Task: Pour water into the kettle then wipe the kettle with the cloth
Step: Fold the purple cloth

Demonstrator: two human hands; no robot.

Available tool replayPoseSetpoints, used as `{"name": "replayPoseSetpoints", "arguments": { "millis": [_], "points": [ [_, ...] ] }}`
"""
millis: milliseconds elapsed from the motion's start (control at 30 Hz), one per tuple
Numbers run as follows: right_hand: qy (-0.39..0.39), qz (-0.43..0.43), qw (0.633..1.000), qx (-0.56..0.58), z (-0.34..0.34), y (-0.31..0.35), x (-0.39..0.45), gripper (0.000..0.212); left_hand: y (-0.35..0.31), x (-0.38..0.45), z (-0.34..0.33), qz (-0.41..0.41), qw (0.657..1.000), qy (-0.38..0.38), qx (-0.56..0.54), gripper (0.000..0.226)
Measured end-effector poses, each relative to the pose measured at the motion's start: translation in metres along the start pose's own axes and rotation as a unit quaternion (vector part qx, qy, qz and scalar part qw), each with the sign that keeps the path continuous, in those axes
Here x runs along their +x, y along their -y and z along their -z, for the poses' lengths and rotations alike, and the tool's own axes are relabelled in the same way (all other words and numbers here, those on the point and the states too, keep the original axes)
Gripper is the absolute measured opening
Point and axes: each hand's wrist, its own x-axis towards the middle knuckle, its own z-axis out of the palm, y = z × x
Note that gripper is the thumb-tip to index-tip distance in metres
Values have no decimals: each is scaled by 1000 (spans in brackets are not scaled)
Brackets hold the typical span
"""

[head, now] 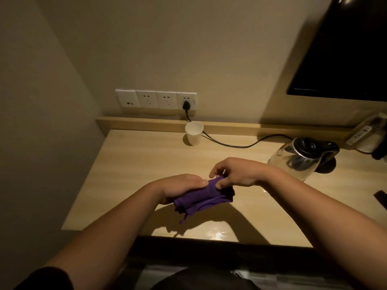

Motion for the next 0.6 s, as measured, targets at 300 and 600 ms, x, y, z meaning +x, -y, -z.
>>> {"name": "replayPoseSetpoints", "arguments": {
  "millis": [300,600],
  "points": [
    [5,-55,991,126,-42,49,10,39,31,-54,42,-86,935,-41,343,12],
    [-8,-46,999,-15,-42,48,-5,23,19,-48,40,-121,899,-6,421,30]
  ]
}}
